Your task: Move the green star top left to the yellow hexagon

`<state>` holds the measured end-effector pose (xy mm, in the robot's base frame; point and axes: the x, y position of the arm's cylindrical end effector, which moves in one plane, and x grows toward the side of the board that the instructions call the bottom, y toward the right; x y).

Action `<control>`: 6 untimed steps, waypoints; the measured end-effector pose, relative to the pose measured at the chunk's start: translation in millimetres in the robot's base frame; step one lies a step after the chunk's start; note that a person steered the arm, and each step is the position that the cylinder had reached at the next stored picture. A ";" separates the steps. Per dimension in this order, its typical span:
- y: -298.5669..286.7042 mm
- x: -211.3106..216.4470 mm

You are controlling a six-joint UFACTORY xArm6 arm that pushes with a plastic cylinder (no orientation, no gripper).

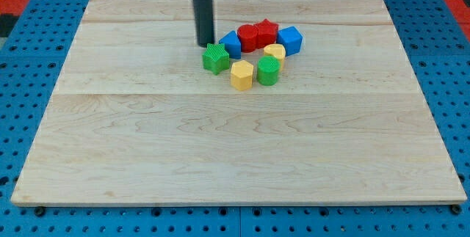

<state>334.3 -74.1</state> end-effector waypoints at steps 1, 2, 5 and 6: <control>-28.6 10.6; -14.8 30.9; 29.2 35.2; -8.8 35.7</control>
